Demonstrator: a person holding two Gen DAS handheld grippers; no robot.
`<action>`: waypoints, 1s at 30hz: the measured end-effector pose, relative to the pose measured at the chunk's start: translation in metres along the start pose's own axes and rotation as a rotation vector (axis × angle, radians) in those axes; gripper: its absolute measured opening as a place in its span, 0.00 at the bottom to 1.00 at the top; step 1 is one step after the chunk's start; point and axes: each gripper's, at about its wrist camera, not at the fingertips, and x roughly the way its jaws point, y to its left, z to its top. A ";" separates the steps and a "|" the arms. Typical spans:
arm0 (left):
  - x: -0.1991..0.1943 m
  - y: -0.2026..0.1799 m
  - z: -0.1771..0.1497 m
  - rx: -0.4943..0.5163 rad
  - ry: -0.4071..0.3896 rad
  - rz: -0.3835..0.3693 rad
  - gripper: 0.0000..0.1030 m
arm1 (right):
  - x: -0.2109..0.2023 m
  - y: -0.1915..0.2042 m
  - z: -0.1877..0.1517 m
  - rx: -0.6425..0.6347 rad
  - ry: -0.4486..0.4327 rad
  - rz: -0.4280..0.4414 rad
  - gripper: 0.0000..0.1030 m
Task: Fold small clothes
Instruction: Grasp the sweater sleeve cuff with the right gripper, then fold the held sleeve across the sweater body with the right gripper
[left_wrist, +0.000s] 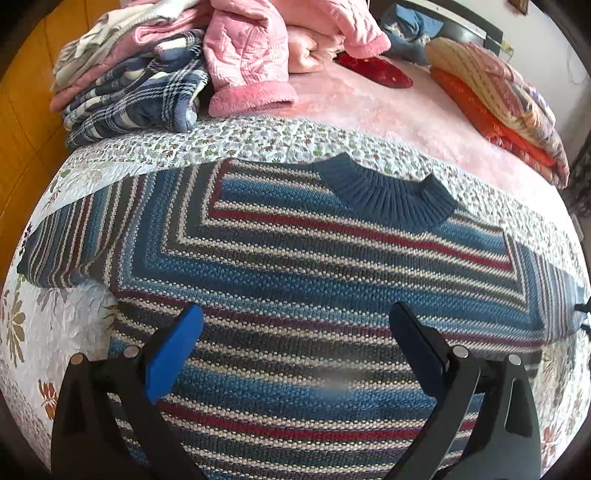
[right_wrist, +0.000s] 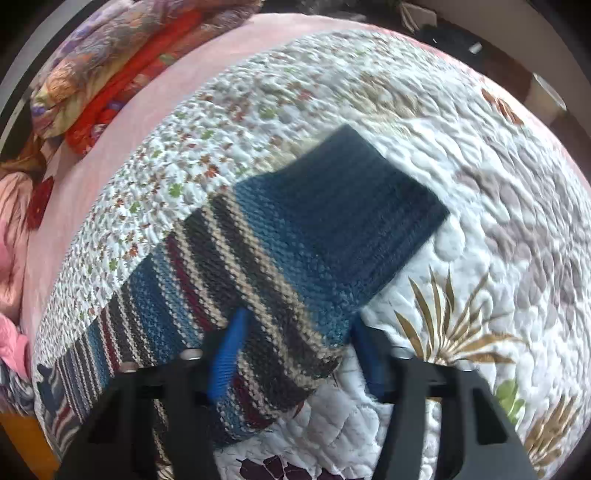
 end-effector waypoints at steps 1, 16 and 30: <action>0.001 -0.001 -0.001 0.005 0.004 0.002 0.97 | -0.003 0.005 -0.004 0.003 -0.002 0.028 0.23; 0.005 -0.002 -0.006 0.016 0.045 -0.015 0.97 | -0.075 0.081 -0.034 -0.094 -0.043 0.226 0.13; -0.007 0.000 -0.001 -0.001 0.040 -0.045 0.97 | -0.091 0.227 -0.144 -0.303 0.073 0.309 0.12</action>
